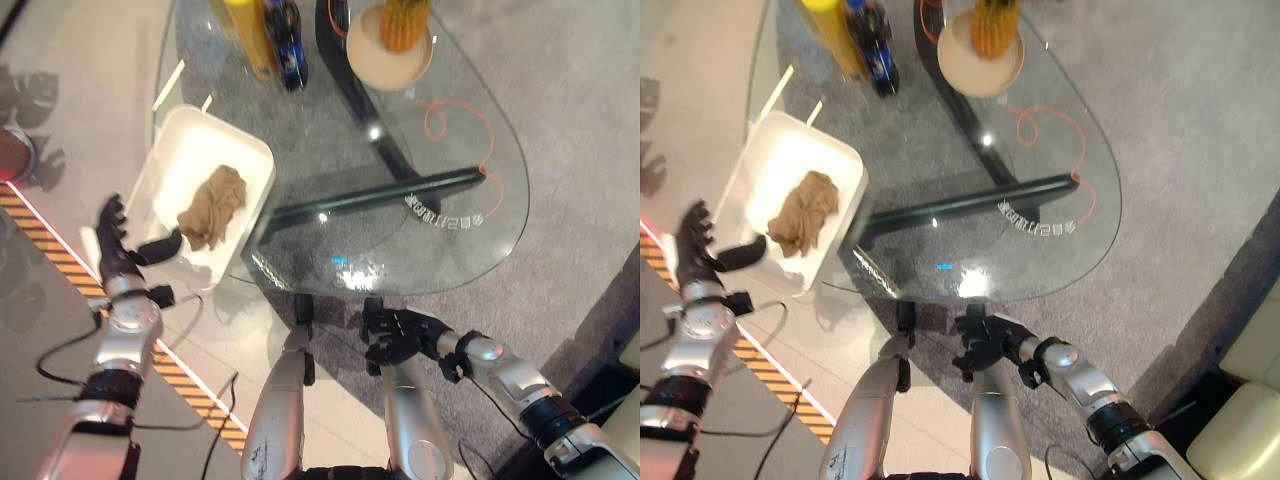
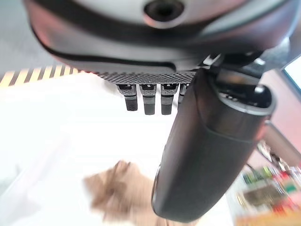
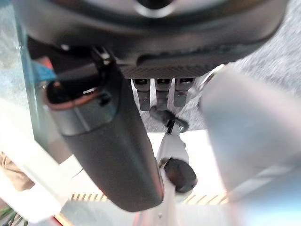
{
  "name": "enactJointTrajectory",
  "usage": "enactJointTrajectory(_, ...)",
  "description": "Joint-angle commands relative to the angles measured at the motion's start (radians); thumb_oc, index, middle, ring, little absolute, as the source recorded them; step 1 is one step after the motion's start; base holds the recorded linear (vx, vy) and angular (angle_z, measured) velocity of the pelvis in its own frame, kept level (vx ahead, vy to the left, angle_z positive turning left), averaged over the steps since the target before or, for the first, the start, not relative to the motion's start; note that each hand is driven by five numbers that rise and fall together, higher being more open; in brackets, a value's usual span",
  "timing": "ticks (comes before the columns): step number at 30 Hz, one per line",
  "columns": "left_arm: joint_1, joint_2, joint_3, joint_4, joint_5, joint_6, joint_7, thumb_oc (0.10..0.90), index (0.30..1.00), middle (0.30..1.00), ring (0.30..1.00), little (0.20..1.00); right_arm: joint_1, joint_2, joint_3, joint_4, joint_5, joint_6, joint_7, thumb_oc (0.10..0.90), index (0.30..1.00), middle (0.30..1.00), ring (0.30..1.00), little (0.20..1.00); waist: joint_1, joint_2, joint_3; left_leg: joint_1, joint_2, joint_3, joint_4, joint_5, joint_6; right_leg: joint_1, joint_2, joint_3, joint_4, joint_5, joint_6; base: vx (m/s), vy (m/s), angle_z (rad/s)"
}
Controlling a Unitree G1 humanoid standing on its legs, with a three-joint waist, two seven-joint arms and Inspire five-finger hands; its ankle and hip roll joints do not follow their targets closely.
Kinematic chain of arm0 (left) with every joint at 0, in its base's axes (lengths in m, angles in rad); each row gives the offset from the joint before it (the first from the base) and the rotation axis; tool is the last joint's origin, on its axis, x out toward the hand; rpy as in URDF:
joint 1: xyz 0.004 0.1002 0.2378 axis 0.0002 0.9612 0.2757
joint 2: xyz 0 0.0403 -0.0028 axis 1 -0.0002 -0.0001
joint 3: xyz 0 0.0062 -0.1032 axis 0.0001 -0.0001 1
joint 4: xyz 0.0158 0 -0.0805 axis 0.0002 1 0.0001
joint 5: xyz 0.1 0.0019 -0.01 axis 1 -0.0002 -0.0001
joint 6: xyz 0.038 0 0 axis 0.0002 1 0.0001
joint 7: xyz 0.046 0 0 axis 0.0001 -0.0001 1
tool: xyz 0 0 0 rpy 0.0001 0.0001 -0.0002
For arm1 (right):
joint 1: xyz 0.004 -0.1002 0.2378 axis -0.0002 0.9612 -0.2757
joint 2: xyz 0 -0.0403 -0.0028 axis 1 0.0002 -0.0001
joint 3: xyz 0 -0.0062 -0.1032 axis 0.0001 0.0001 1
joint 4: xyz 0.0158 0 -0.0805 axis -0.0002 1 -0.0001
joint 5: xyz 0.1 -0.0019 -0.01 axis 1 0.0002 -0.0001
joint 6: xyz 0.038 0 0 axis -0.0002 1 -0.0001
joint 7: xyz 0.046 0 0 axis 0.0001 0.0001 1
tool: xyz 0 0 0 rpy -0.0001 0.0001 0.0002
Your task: Wipe the table with a cloth and put it in the basket.
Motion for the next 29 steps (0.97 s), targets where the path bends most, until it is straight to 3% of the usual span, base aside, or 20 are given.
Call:
enactJointTrajectory(1, 0.101, -0.030, 0.025, -0.027, -0.002, -0.074, -0.102, 0.800, 0.900, 0.900, 0.900, 0.900, 0.104, 0.045, -0.055, 0.007, -0.010, -0.060, -0.039, 0.800, 0.900, 0.900, 0.900, 0.900, 0.004, -0.004, -0.080, 0.043, -0.082, -0.058, 0.046, -0.094, -0.011, 0.104, 0.011, -0.031, -0.075, -0.017, 0.024, 0.05, -0.128, 0.13)
enactJointTrajectory(8, 0.255, -0.194, -0.082, 0.074, -0.031, 0.060, -0.361, 0.800, 0.900, 0.900, 0.900, 0.900, 0.193, 0.171, -0.122, 0.251, -0.004, -0.091, -0.107, 0.800, 0.900, 0.900, 0.900, 0.900, 0.016, -0.008, -0.238, 0.214, -0.057, -0.082, -0.062, -0.090, -0.011, 0.307, 0.028, -0.050, -0.197, -0.001, 0.022, 0.08, -0.139, 0.15)
enactJointTrajectory(14, 0.289, -0.290, -0.163, 0.242, -0.057, 0.070, -0.360, 0.800, 0.900, 0.900, 0.900, 0.900, 0.202, 0.260, -0.147, 0.474, 0.033, -0.142, -0.166, 0.800, 0.900, 0.900, 0.900, 0.900, 0.018, -0.016, -0.331, 0.322, -0.032, -0.078, -0.112, -0.099, -0.007, 0.416, 0.044, -0.050, -0.257, 0.008, 0.027, 0.08, -0.126, 0.05)
enactJointTrajectory(23, 0.235, -0.345, -0.180, 0.557, -0.001, 0.111, -0.399, 0.800, 0.900, 0.900, 0.900, 0.900, 0.173, 0.340, -0.176, 0.689, 0.086, -0.153, -0.175, 0.800, 0.900, 0.900, 0.900, 0.900, -0.008, -0.018, -0.402, 0.409, -0.005, -0.035, -0.154, -0.111, -0.008, 0.490, 0.057, -0.021, -0.299, 0.006, 0.029, 0.03, -0.058, -0.11)
enactJointTrajectory(29, 0.224, -0.349, -0.180, 0.599, -0.001, 0.089, -0.429, 0.800, 0.900, 0.900, 0.900, 0.900, 0.169, 0.349, -0.190, 0.749, 0.109, -0.166, -0.152, 0.800, 0.900, 0.900, 0.900, 0.900, -0.018, -0.008, -0.423, 0.430, 0.004, -0.015, -0.161, -0.118, -0.007, 0.507, 0.053, -0.011, -0.319, 0.013, 0.031, 0.01, -0.011, -0.15)
